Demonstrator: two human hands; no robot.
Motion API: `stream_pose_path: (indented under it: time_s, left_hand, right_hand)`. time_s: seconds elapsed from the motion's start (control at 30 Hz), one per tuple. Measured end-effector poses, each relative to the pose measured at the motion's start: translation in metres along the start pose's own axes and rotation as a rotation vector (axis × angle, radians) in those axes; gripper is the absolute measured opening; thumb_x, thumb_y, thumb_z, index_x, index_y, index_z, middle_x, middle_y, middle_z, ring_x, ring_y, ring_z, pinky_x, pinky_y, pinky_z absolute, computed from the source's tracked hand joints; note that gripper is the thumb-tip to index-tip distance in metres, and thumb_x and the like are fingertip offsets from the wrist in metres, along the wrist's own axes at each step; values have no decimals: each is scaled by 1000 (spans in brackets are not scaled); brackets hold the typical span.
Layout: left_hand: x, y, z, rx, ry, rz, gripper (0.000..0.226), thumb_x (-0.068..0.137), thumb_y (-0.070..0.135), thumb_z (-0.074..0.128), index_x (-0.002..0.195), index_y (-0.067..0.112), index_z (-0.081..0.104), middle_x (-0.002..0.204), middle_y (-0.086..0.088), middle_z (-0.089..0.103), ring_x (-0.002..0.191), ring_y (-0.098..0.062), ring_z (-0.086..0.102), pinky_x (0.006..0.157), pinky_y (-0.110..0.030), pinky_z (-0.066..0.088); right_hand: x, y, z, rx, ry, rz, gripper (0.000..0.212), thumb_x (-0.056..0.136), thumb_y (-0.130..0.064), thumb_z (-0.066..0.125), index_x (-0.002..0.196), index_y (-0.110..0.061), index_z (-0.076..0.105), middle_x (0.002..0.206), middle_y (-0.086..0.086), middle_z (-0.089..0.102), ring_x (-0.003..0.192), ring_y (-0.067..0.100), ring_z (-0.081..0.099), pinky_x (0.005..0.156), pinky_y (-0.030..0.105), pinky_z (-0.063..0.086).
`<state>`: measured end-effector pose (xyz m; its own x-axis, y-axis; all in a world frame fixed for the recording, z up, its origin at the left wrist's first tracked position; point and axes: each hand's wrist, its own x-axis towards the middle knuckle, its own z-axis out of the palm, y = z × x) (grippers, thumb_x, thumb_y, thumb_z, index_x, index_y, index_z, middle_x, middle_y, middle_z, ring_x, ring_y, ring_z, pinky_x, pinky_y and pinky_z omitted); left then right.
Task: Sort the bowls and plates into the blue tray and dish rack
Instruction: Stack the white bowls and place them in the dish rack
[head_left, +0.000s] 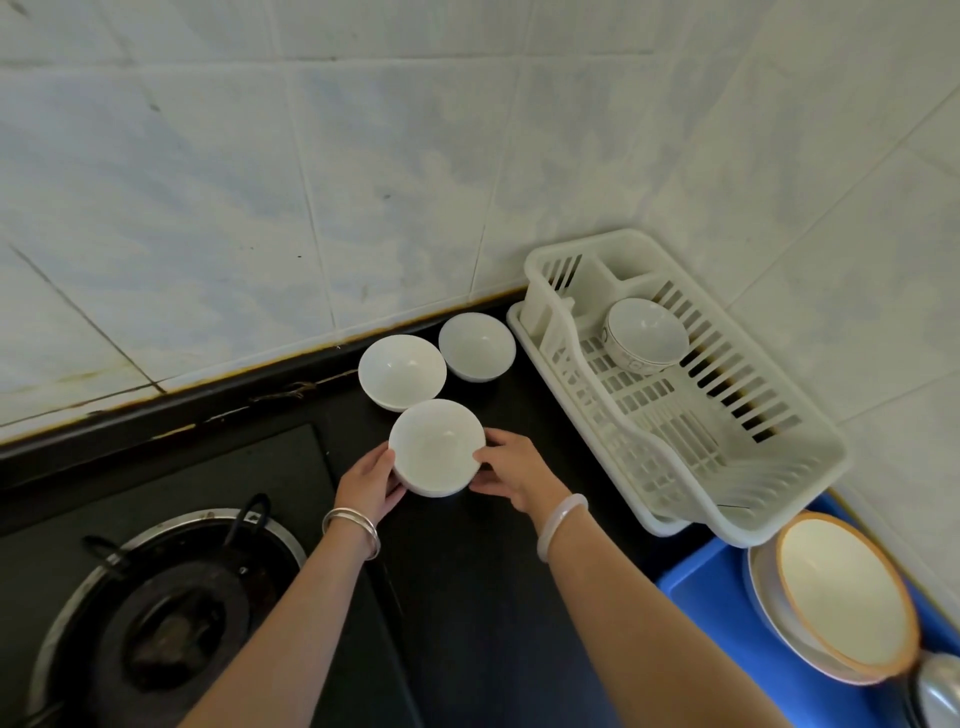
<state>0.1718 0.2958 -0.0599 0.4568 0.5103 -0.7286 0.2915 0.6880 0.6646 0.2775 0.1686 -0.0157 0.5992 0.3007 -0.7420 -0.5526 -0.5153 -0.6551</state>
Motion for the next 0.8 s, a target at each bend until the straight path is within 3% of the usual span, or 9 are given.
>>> stream_pose_path:
  time_s: [0.07,0.23,0.47,0.63,0.8]
  left_hand:
    - [-3,1,2,-5,2,-14,35,92,18,51,127,17,52,134,-9,52,121,-28,51,92,-39,47]
    - [-15,9,14,52,2,31,35,92,20,52,126,16,53,133,-10,53,120,-28,52,85,-36,48]
    - [-46,47,72,159,-131,191,36,90,22,54,126,18,54,126,-9,57,114,-27,56,73,-31,52]
    - [-72,66,145,203,-332,253,36,90,21,53,126,17,53,111,-4,58,104,-22,57,75,-31,52]
    - [-87,54,224,255,-486,145,20,92,16,50,111,14,57,103,-8,56,100,-25,57,80,-34,50]
  right_hand:
    - [0,1,0,33,-9,-25,53,87,0,58,135,-19,49,128,11,57,104,28,63,72,34,57]
    - [-5,5,-7,53,31,-75,53,86,2,58,134,-17,50,124,12,60,101,27,65,80,39,58]
    - [-38,-29,-65,140,140,-241,47,87,1,57,132,-14,53,93,0,65,78,15,68,52,22,55]
    - [-66,-58,-137,159,245,-293,47,87,2,58,132,-12,53,95,4,66,79,20,69,62,28,59]
    - [-71,-62,-212,132,335,-217,41,89,5,53,129,-5,53,113,15,61,90,28,64,72,33,55]
